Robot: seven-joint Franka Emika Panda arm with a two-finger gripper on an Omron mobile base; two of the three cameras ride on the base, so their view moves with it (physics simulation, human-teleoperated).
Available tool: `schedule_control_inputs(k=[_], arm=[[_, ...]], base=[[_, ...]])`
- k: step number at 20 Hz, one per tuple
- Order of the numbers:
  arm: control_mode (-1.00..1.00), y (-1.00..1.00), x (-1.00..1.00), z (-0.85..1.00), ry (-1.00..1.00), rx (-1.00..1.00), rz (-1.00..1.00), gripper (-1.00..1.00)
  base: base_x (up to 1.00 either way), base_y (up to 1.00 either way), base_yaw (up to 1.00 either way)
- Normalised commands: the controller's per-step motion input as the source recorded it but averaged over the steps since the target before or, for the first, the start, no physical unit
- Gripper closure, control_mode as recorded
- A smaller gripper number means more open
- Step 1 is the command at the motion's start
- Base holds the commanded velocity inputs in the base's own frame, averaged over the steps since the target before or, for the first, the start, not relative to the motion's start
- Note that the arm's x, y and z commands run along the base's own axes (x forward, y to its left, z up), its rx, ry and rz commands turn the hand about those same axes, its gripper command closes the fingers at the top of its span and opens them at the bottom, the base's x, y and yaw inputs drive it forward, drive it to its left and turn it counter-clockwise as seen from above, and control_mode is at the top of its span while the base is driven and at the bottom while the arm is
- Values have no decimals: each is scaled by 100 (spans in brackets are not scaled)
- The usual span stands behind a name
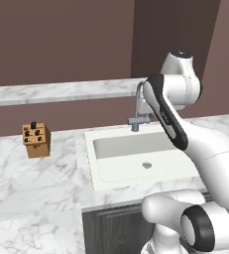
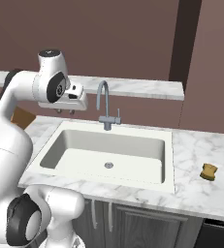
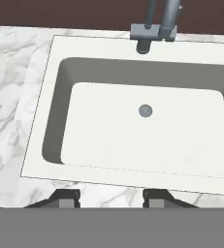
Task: Soak the sponge with water for a few seconds and then drop it inside the sink.
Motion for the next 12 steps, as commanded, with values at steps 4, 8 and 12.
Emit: schedule_control_inputs(k=[4, 8, 12], arm=[[-100, 0, -4, -2, 0, 0, 0, -100], [-100, -6, -33, 0, -3, 2, 0, -100], [-100, -17, -25, 0, -7, 3, 0, -100]], base=[[0, 0, 0], [0, 0, 0], [0, 0, 0]])
